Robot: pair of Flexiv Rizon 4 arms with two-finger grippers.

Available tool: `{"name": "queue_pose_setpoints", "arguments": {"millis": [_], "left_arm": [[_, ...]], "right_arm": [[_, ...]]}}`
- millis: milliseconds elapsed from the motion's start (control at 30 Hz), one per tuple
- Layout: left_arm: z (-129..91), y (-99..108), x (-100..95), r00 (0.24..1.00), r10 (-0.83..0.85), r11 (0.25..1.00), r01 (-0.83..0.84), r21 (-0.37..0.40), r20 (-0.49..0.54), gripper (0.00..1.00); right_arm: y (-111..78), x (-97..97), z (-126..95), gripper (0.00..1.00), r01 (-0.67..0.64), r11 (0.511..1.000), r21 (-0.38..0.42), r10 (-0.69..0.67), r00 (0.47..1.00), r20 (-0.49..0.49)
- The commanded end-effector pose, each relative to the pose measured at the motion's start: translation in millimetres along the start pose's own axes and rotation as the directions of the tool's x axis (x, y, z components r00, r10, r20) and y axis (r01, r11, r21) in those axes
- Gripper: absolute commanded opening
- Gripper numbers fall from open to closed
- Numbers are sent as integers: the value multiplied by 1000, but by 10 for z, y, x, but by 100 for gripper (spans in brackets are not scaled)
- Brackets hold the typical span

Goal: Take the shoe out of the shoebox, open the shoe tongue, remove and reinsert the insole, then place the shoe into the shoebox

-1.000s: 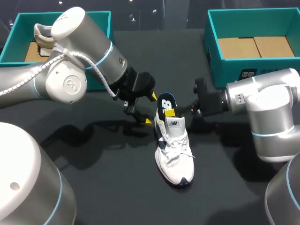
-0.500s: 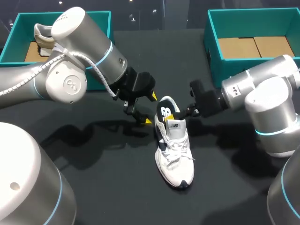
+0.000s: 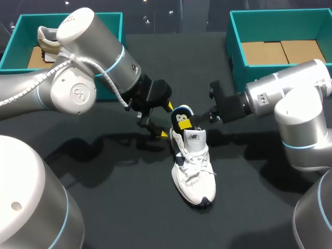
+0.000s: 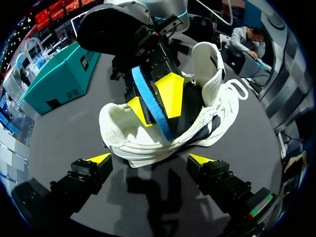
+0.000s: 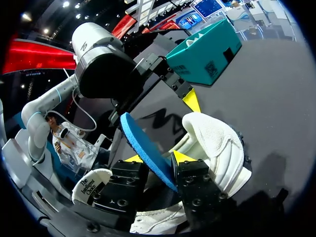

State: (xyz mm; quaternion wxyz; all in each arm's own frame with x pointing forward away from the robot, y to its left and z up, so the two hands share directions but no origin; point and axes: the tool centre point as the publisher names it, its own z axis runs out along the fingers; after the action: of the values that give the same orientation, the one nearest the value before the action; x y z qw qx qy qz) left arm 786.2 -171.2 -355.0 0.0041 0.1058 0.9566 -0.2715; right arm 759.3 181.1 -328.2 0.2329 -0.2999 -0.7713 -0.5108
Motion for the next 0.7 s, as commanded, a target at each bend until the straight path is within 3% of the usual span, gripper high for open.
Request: {"name": "queue_pose_setpoints", "arguments": {"millis": [33,133,267,333,400,433,467,700], "left_arm": [[7,0,-2,1000,1,1000,-1,-2,0,100],[7,0,-2,1000,1,1000,-1,-2,0,100],[7,0,-2,1000,1,1000,-1,-2,0,100],[7,0,-2,1000,1,1000,-1,-2,0,100],[7,0,-2,1000,1,1000,-1,-2,0,100],[7,0,-2,1000,1,1000,-1,-2,0,100],[7,0,-2,1000,1,1000,-1,-2,0,100],[7,0,-2,1000,1,1000,-1,-2,0,100]], "right_arm": [[9,16,-29,27,24,998,-60,-24,1000,-7],[60,-4,-25,32,48,996,-77,-49,999,-18],[136,-36,-15,30,80,991,-104,-84,996,-35],[180,-75,3,26,90,989,-119,-96,994,-44],[207,-124,26,15,94,987,-129,-102,993,-55],[212,-158,40,3,92,987,-133,-101,993,-58],[209,-200,55,0,83,988,-133,-92,994,-64],[-26,-277,86,0,-2,995,-102,-3,999,-54]]}}
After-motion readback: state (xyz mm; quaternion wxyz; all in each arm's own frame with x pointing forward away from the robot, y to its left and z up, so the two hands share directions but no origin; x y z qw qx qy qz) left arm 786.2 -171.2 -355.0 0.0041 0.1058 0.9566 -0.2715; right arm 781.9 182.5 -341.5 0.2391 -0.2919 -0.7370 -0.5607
